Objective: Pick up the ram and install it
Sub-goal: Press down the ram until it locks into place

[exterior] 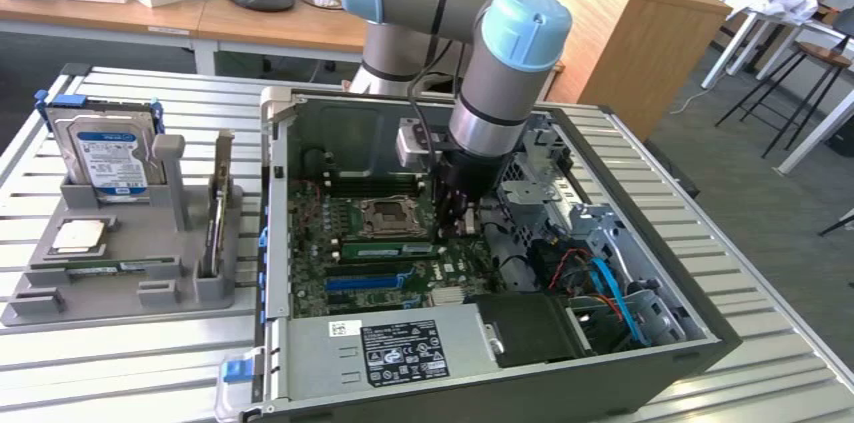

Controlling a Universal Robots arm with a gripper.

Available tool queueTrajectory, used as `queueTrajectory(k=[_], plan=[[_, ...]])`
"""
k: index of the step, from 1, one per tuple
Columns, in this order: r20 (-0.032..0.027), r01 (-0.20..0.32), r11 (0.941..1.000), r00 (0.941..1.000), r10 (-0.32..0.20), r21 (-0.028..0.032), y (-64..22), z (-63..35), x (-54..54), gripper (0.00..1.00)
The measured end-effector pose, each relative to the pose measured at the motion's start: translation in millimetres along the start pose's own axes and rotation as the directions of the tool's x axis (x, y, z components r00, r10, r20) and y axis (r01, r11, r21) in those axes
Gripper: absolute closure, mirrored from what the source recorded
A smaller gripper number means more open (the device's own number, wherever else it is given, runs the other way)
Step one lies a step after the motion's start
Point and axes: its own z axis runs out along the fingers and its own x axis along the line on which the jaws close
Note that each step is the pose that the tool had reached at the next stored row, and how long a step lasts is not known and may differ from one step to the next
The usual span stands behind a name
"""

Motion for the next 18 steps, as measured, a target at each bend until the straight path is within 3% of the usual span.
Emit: queueTrajectory(k=[8,18], plan=[[0.0026,0.0,1.0,1.0,0.0,0.0007,0.0,-1.5,-0.4,0.9],[0.0006,0.0,1.0,1.0,0.0,0.0002,0.5,-24.5,-0.9,0.9]])
